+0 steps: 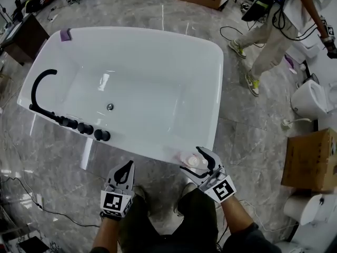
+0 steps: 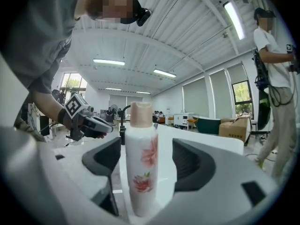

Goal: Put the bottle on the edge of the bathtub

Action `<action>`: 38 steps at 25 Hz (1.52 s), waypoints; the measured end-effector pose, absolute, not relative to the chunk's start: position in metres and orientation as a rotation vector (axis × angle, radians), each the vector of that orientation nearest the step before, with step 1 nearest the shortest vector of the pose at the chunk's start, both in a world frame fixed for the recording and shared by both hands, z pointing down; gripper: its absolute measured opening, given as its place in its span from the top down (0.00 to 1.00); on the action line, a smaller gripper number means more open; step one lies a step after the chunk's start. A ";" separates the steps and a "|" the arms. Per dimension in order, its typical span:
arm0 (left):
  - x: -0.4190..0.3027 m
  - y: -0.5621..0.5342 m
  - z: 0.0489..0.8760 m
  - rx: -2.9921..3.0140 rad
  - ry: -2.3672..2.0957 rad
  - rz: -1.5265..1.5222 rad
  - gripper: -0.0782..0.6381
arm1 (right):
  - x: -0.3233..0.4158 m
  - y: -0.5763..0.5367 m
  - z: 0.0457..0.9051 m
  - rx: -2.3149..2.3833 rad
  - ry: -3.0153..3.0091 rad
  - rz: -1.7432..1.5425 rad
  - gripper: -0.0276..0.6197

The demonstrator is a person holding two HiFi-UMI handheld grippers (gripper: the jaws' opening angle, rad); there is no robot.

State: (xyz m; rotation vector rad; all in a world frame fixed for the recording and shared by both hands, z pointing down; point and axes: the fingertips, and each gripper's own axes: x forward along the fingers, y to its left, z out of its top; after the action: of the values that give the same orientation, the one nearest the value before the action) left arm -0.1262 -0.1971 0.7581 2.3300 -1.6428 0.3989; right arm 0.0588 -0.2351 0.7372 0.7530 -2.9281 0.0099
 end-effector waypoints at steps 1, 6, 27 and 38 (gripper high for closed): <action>-0.126 -0.197 0.752 2.331 -1.640 0.398 0.89 | 0.062 -0.233 0.733 0.766 -2.917 0.018 0.44; -0.119 -0.197 0.711 2.357 -1.598 0.400 0.89 | 0.077 -0.219 0.698 0.840 -2.860 0.049 0.44; -0.088 -0.182 0.473 2.493 -1.454 0.385 0.89 | 0.146 -0.181 0.447 1.347 -2.628 0.066 0.70; -0.077 -0.161 0.423 2.528 -1.414 0.380 0.89 | 0.162 -0.158 0.398 1.469 -2.550 0.086 0.85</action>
State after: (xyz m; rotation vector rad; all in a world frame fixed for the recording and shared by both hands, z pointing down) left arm -0.0768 -0.1615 0.4232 2.5278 -1.4142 0.3798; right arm 0.1616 -0.1584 0.3980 1.4694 -2.5499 0.0858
